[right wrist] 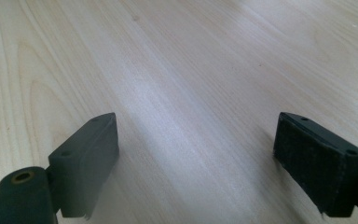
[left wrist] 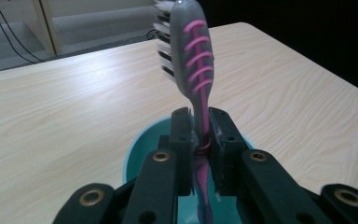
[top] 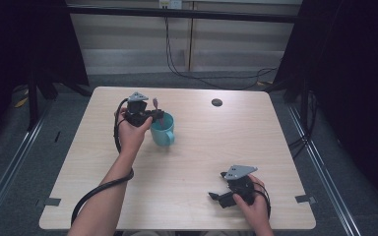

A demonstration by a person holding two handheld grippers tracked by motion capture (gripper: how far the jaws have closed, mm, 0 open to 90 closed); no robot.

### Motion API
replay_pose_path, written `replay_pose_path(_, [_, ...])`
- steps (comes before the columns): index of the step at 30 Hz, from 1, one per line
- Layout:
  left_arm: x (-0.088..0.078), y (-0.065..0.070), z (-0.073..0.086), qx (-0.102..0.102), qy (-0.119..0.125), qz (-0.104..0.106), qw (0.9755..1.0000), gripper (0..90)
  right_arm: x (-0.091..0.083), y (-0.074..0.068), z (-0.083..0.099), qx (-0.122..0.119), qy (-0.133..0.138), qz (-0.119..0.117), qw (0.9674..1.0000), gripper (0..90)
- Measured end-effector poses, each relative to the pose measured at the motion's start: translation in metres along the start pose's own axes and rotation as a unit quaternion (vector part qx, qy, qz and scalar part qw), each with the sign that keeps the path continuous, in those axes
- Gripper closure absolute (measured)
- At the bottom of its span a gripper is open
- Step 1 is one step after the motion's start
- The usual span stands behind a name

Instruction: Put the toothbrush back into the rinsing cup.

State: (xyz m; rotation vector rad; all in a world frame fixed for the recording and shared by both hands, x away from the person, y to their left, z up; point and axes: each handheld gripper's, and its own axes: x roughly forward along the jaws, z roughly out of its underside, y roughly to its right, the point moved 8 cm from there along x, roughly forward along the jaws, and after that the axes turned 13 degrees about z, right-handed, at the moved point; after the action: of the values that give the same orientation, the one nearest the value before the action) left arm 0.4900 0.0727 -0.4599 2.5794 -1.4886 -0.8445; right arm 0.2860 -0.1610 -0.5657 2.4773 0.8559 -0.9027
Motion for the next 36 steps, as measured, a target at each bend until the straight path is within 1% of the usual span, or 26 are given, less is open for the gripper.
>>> replay_pose_path(3, [-0.001, 0.000, 0.002, -0.001, -0.003, 0.000, 1.0000, 81.2, 0.000, 0.000, 0.000, -0.001, 0.000, 0.000, 1.0000, 13.5])
replay_pose_path(6, [-0.002, 0.001, 0.003, -0.002, 0.001, -0.001, 1.0000, 81.0, 0.000, 0.000, 0.000, -0.001, 0.000, 0.000, 1.0000, 13.5])
replay_pose_path(7, [-0.002, 0.001, 0.003, -0.005, 0.005, -0.001, 1.0000, 80.9, 0.000, 0.000, 0.000, -0.001, 0.000, 0.000, 1.0000, 13.5])
replay_pose_path(16, [-0.006, 0.002, 0.005, -0.002, 0.004, -0.007, 1.0000, 80.0, 0.000, 0.000, 0.000, -0.001, -0.001, 0.000, 1.0000, 13.5])
replay_pose_path(18, [-0.007, 0.002, 0.007, -0.003, 0.004, -0.006, 1.0000, 78.2, 0.000, 0.000, 0.000, -0.001, -0.001, 0.000, 1.0000, 13.5])
replay_pose_path(20, [-0.008, 0.002, 0.009, -0.008, 0.006, -0.007, 0.9999, 78.1, 0.000, 0.000, 0.000, -0.001, -0.001, 0.000, 1.0000, 13.5])
replay_pose_path(23, [-0.009, 0.003, 0.011, -0.011, 0.008, -0.010, 0.9999, 78.0, 0.000, 0.000, 0.000, -0.001, -0.001, -0.001, 1.0000, 13.5])
replay_pose_path(25, [-0.009, 0.003, 0.012, -0.009, 0.007, -0.010, 0.9999, 77.6, 0.000, 0.000, 0.000, -0.001, -0.001, -0.001, 1.0000, 13.5])
replay_pose_path(26, [-0.010, 0.003, 0.012, -0.013, 0.008, -0.011, 0.9998, 77.4, 0.000, 0.000, 0.000, -0.001, -0.001, 0.000, 1.0000, 13.5])
replay_pose_path(29, [-0.011, 0.003, 0.014, -0.013, 0.010, -0.011, 0.9998, 74.0, 0.000, 0.000, 0.000, -0.001, -0.001, -0.001, 1.0000, 13.5])
replay_pose_path(31, [-0.011, 0.002, 0.015, -0.017, 0.012, -0.010, 0.9997, 71.0, 0.000, 0.000, 0.000, -0.001, -0.001, -0.001, 1.0000, 13.5])
replay_pose_path(32, [-0.011, 0.002, 0.017, -0.016, 0.010, -0.015, 0.9997, 70.5, 0.000, 0.000, 0.000, -0.001, -0.001, -0.001, 1.0000, 13.5])
replay_pose_path(33, [-0.011, 0.002, 0.017, -0.016, 0.010, -0.015, 0.9997, 69.3, 0.000, 0.000, 0.000, -0.001, -0.001, -0.001, 1.0000, 13.5])
replay_pose_path(34, [-0.011, 0.002, 0.018, -0.020, 0.015, -0.015, 0.9996, 67.2, 0.000, 0.000, 0.000, -0.001, -0.001, -0.001, 1.0000, 13.5])
replay_pose_path(36, [-0.011, 0.002, 0.019, -0.018, 0.013, -0.017, 0.9996, 62.9, 0.000, 0.000, 0.000, -0.001, -0.001, -0.001, 1.0000, 13.5])
